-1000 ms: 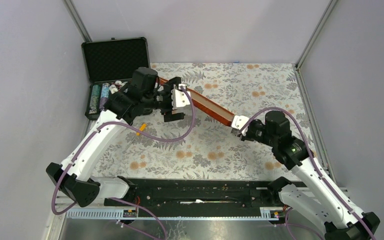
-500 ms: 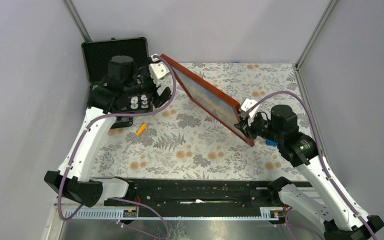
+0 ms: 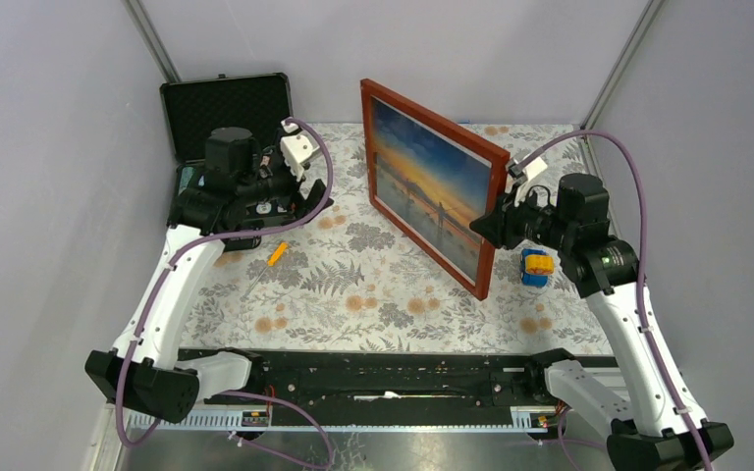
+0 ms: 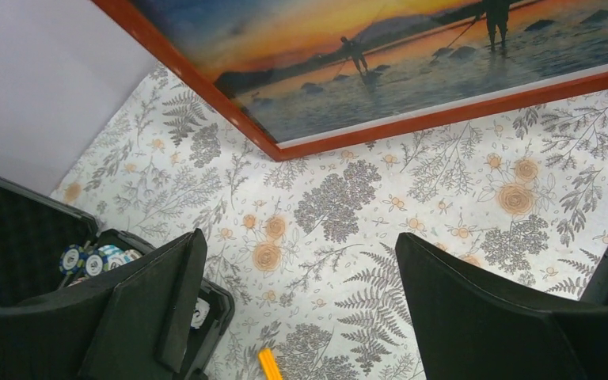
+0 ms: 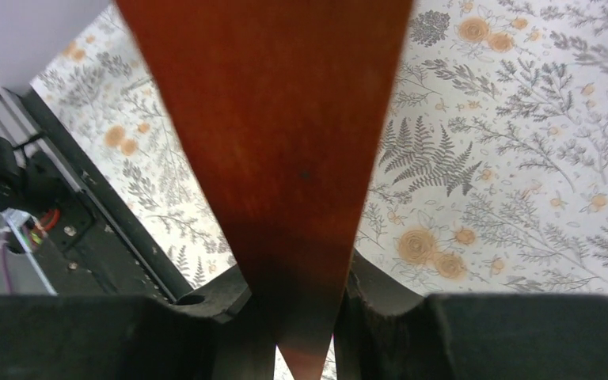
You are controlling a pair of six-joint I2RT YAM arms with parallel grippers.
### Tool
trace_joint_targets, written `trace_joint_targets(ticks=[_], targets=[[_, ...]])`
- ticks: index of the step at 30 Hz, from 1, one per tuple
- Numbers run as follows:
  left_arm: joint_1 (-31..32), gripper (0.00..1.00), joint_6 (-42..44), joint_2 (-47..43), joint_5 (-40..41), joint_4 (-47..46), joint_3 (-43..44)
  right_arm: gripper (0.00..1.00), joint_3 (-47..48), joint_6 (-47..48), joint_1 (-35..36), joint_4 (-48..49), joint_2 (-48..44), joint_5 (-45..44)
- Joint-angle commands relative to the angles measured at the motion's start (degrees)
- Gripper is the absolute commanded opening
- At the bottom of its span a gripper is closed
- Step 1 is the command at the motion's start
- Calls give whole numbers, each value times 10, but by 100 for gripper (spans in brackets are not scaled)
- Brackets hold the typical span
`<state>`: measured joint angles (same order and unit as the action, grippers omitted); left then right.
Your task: Take the photo out of the frame
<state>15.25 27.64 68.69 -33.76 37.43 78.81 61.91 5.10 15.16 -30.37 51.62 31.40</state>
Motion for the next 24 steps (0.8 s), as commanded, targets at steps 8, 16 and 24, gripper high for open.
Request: trace_joint_targets(ticks=[8,16,24], targets=[[-16,95,-22,-28,-30,-36,-39,0,25,-136,-96,-22,35,244],[-24,95,-29,-27,-36,-36,-49,0,-9,-184,-148,-17,70,309],[-28,94,-23,-33,-37,-29,-62,0,-56,-186,-204,-8,136,367]])
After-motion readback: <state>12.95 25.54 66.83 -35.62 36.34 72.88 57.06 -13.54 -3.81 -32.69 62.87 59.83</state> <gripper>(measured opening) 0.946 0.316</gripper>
